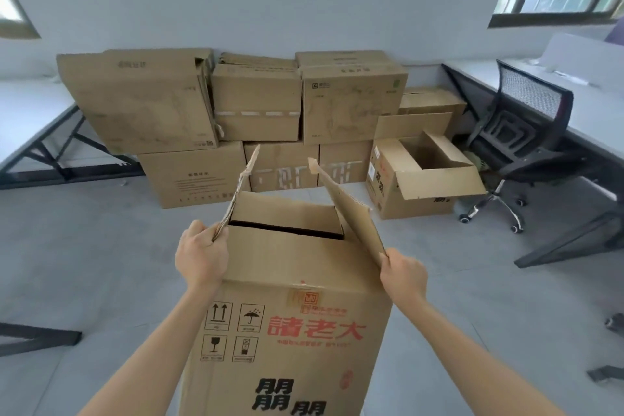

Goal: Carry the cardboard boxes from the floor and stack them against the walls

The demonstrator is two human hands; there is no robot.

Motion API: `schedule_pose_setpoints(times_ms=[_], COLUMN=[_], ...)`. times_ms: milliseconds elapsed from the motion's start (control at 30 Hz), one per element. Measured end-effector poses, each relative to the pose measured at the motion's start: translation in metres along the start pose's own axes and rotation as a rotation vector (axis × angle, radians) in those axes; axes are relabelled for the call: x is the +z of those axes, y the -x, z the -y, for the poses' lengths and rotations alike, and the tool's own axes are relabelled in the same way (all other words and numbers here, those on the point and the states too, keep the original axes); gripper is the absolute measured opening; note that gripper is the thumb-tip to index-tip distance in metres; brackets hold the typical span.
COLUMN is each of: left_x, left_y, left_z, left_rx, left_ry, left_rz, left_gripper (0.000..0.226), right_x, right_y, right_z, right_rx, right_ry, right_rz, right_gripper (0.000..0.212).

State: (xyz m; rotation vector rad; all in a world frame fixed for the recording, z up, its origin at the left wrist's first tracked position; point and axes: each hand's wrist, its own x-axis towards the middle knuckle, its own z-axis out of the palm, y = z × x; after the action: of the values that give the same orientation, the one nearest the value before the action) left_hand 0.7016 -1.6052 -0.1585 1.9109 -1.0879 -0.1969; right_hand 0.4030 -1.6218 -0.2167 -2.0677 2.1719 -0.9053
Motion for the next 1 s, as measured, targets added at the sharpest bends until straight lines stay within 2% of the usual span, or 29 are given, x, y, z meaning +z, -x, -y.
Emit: schedule_pose_setpoints(times_ms=[133, 233, 367, 567, 667, 800, 833, 933, 1000], left_x=[0.041, 0.066, 0.098, 0.159, 0.197, 0.246, 0.259, 0.295, 0.323], left_y=[-0.057, -0.085, -0.129, -0.2, -0.251, -0.327, -0.345, -0.389, -0.409], left_z=[-0.024, -0.031, -0.049, -0.034, -0.035, -0.043, -0.045, -0.057, -0.058], left_rx=[-0.005, -0.009, -0.006, -0.072, -0.067, -0.064, -0.044, 0.048, 0.089], left_ry=[-0.001, -0.022, -0.001, 0.034, 0.045, 0.09, 0.09, 0.075, 0.029], left_rz=[-0.046, -0.055, -0.064, -0.022, 0.019, 0.102, 0.132, 0.23, 0.312], left_gripper=[0.033, 0.037, 0.025, 0.024, 0.027, 0.036, 0.038, 0.041, 0.035], right_x=[0.014, 0.029, 0.053, 0.109, 0.137, 0.163, 0.167, 0.187, 0.2], right_y=[-0.081, -0.124, -0.178, -0.252, -0.297, -0.359, -0.369, -0.394, -0.399], right_z=[0.012, 0.009, 0.012, 0.016, 0.025, 0.026, 0.03, 0.038, 0.031], right_rx=[-0.126, -0.178, -0.226, -0.187, -0.18, -0.038, -0.031, 0.035, 0.062], right_ry=[0.091, 0.098, 0.121, 0.096, 0.188, 0.189, 0.212, 0.237, 0.305], right_rz=[-0.003, 0.013, 0.008, 0.096, 0.053, 0.067, 0.102, 0.089, 0.087], right_gripper=[0.023, 0.022, 0.018, 0.019, 0.02, 0.019, 0.018, 0.038, 0.034])
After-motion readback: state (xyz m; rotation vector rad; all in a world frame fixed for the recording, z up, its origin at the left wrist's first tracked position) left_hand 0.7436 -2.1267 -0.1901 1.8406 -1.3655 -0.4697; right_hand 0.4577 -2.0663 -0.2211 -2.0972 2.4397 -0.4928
